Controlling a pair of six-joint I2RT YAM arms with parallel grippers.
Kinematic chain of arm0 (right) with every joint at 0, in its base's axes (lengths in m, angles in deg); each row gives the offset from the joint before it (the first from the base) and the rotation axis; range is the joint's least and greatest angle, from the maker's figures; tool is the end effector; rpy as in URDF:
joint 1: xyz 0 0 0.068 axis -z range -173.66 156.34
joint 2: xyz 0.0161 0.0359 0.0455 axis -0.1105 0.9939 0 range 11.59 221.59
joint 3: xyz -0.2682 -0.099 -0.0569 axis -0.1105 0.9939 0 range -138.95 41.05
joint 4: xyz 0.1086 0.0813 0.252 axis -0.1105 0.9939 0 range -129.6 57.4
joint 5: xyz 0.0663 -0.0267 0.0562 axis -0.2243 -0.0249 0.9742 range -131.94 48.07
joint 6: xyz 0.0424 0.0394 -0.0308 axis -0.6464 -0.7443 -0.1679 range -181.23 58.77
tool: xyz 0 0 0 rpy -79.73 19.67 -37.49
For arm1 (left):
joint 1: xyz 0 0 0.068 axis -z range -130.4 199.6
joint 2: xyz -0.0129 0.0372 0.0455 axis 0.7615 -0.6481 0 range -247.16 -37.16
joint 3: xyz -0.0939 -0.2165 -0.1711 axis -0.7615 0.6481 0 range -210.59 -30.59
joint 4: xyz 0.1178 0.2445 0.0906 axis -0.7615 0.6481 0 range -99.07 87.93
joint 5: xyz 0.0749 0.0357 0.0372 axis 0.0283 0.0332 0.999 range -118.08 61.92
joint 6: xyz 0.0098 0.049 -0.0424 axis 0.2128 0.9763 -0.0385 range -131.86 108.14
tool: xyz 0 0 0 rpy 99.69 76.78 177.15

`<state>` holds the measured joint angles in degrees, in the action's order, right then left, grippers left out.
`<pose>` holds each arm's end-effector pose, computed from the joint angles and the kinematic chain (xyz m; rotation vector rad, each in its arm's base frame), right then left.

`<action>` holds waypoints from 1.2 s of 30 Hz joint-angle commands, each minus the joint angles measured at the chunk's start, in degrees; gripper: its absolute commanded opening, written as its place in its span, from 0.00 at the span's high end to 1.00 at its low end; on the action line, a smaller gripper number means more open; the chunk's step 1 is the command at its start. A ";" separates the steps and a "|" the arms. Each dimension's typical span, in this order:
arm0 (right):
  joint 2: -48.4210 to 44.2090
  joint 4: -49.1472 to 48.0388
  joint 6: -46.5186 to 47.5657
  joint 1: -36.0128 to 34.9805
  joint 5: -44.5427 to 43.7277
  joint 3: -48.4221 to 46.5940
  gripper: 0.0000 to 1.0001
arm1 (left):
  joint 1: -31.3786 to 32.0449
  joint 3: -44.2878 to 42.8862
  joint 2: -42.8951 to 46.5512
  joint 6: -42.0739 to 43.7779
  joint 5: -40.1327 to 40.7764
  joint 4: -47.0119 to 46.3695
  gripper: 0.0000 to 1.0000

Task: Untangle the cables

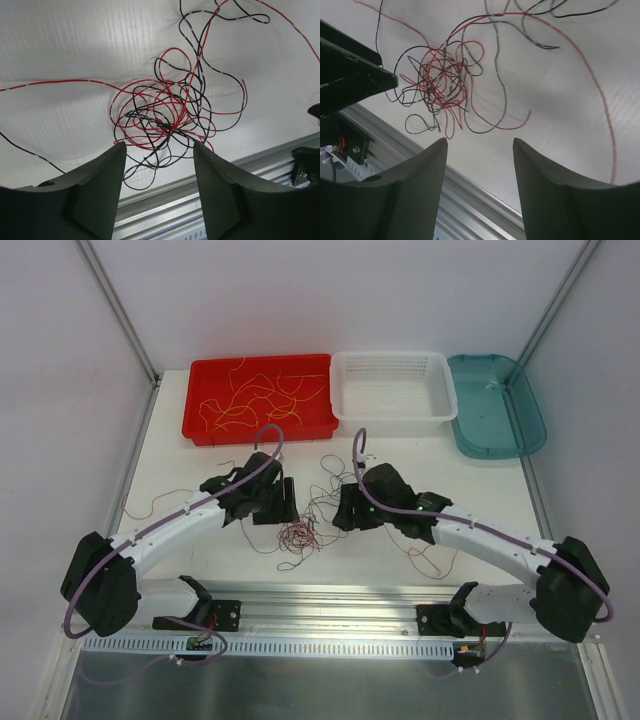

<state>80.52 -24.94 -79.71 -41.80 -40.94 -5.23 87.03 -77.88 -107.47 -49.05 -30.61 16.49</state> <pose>0.1937 0.2178 0.2527 -0.5992 2.2236 0.6430 0.2215 -0.1724 0.2352 0.0263 2.5219 -0.6220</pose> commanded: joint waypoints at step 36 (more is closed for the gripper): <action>-3.35 4.83 3.97 7.00 4.37 5.51 0.99 | -23.97 3.60 3.77 3.35 -0.55 -0.87 1.00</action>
<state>81.81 -26.04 -79.25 -35.52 -37.64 1.04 64.63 -75.52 -105.00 -48.26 -32.64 13.21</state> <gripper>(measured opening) 0.023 0.006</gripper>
